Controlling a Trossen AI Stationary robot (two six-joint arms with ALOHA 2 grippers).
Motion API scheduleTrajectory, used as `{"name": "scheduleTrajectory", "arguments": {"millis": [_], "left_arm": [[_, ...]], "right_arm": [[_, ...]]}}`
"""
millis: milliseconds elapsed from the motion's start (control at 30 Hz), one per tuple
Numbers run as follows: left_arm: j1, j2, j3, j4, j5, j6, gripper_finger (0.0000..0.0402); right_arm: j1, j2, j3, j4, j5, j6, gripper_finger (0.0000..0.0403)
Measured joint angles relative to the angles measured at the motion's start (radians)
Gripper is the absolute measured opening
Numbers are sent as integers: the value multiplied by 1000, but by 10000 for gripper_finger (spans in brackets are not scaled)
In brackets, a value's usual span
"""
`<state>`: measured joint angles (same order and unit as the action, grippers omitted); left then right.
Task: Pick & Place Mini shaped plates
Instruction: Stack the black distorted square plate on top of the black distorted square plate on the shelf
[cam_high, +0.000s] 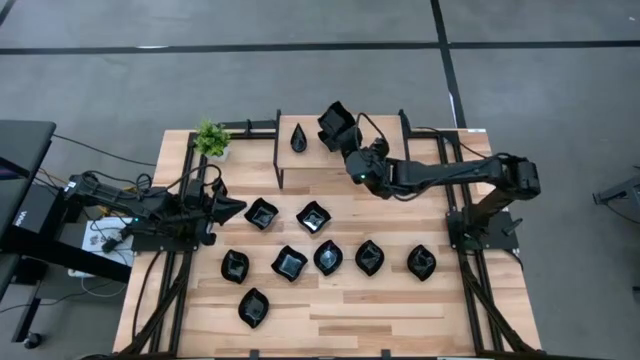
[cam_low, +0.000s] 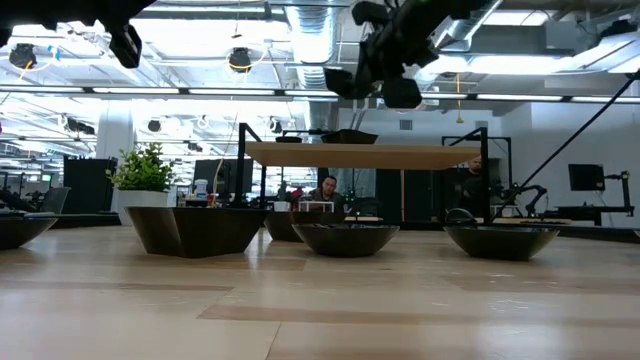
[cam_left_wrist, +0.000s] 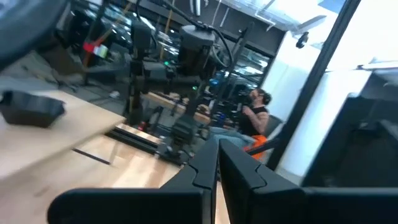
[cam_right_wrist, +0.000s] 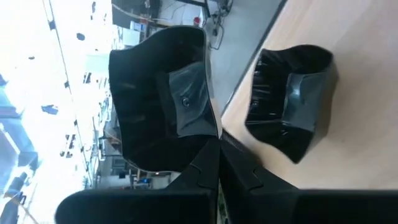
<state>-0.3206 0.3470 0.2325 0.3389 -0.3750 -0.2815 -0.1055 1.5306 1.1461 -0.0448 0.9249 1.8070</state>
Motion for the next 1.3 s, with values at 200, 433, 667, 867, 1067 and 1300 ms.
{"name": "scheduleTrajectory", "arguments": {"millis": [200, 433, 667, 867, 1067, 1300], "left_arm": [[0, 0, 0, 3, -18, 73, 16], [0, 0, 0, 3, -18, 75, 16], [0, 0, 0, 6, -18, 75, 16], [0, 0, 0, 8, -17, 75, 16], [0, 0, 0, 7, -17, 67, 16], [0, 0, 0, 7, -14, 65, 16]], "right_arm": [[-1, 13, 0, -3, 1, 32, 0], [14, -42, 1, -29, 13, -33, 0], [1, -43, 1, -36, 16, -6, 0], [9, -39, 1, -83, -40, -9, 0], [0, -38, 1, -104, -71, -33, 0], [-48, -53, 1, -144, -221, -105, 0]]}}
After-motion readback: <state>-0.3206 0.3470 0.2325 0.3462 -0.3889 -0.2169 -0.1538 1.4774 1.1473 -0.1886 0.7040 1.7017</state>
